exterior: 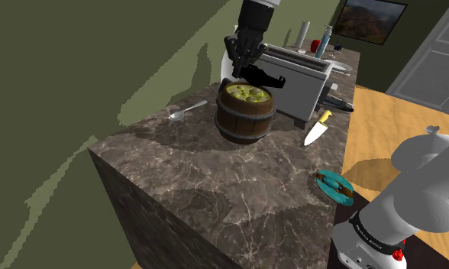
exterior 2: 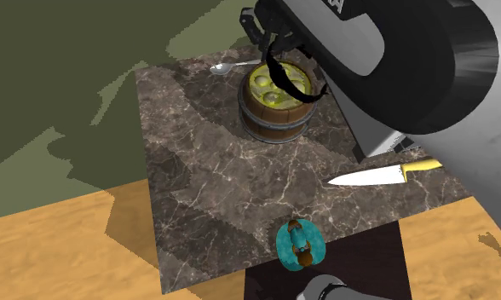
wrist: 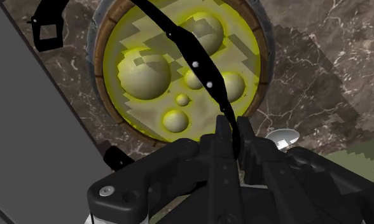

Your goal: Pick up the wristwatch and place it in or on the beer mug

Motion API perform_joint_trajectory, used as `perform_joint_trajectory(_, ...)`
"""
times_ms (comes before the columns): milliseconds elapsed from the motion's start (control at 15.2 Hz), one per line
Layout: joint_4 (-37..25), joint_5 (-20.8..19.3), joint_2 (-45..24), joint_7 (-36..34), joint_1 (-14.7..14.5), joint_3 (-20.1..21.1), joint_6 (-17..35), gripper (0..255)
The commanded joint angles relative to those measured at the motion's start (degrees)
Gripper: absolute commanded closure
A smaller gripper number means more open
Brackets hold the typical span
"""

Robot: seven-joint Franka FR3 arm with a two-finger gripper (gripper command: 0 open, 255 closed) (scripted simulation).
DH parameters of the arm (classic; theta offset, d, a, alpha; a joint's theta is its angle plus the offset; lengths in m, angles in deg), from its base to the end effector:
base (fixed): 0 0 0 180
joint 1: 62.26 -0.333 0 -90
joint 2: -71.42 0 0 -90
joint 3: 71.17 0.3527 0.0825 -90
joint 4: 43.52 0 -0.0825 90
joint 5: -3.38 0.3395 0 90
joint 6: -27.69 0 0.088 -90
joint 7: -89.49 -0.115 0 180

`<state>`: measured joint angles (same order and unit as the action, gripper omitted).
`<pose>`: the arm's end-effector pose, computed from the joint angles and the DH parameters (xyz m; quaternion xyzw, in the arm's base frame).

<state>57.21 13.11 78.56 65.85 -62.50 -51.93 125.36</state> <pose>0.4432 0.1874 0.6430 -0.9964 0.0454 -0.0065 0.0713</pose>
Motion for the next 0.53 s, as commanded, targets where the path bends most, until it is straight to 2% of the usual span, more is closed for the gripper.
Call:
perform_joint_trajectory(0, 1.8, 0.1, 0.3, 0.2, 0.0, 0.0, 1.5, 255)
perform_joint_trajectory(198, 4.4, 0.3, 0.6, 0.6, -0.1, 0.1, 3.8, 255)
perform_joint_trajectory(462, 4.7, 0.3, 0.6, 0.6, -0.1, 0.1, 4.1, 255)
